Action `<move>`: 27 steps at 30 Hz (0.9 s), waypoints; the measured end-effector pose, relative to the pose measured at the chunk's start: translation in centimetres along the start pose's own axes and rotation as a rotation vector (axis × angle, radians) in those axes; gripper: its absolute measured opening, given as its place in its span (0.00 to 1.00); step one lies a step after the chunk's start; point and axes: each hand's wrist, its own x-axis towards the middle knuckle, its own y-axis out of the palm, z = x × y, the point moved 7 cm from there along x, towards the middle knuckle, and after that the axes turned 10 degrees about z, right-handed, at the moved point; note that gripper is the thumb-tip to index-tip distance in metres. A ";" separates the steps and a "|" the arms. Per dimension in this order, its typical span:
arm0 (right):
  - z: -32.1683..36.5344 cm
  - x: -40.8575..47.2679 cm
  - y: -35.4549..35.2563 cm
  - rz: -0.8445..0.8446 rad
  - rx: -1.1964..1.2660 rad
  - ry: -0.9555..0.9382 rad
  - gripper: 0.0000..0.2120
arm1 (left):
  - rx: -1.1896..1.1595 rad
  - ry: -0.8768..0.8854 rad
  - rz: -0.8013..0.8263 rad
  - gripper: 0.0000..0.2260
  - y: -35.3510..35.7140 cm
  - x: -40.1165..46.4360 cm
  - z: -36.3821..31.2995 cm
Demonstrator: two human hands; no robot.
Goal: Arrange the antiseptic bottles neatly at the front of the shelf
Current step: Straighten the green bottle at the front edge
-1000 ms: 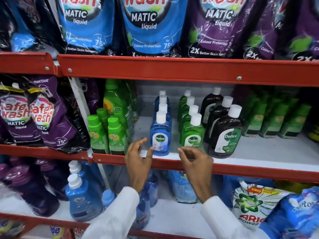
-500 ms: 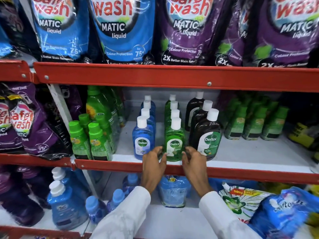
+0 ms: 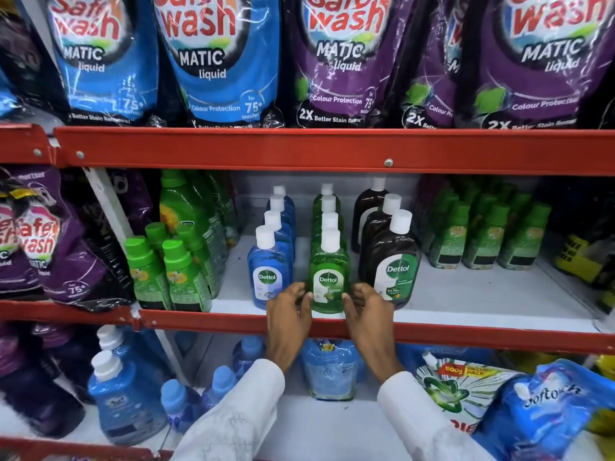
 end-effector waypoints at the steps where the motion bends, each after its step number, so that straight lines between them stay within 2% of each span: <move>1: 0.1 -0.3 -0.3 -0.004 0.022 -0.001 0.09 | -0.035 -0.018 -0.018 0.11 -0.1 -0.3 -0.1; 3: -0.1 -1.1 -1.5 -0.043 0.066 -0.001 0.08 | -0.124 -0.057 -0.115 0.10 -0.6 -1.4 -0.4; 6: -1.2 -2.9 -5.2 -0.204 0.097 -0.001 0.04 | -0.164 -0.044 -0.281 0.10 -1.0 -3.5 -1.5; 9: -3.1 -3.3 -8.0 -0.334 0.130 0.054 0.06 | -0.178 0.011 -0.266 0.08 0.0 -4.7 -2.8; 11: -4.1 -2.3 -8.3 -0.294 0.095 0.080 0.09 | -0.167 0.037 -0.169 0.08 1.3 -4.3 -3.4; 14: -4.5 0.3 -7.4 -0.118 -0.022 0.104 0.18 | -0.073 0.010 -0.010 0.14 3.4 -2.2 -3.4; 15: -5.9 1.4 -10.1 -0.081 -0.058 0.103 0.19 | -0.006 0.008 0.020 0.15 6.3 -1.7 -5.9; 16: -7.0 2.2 -12.7 -0.045 -0.096 0.086 0.20 | 0.044 0.007 0.032 0.16 8.9 -1.2 -8.3; 20: -6.0 2.7 -10.8 0.041 -0.172 -0.006 0.18 | 0.102 -0.013 0.085 0.15 9.6 -0.2 -7.1; 27: -6.3 2.0 -10.4 0.008 -0.137 -0.005 0.14 | 0.041 -0.024 0.038 0.10 8.6 -0.1 -6.4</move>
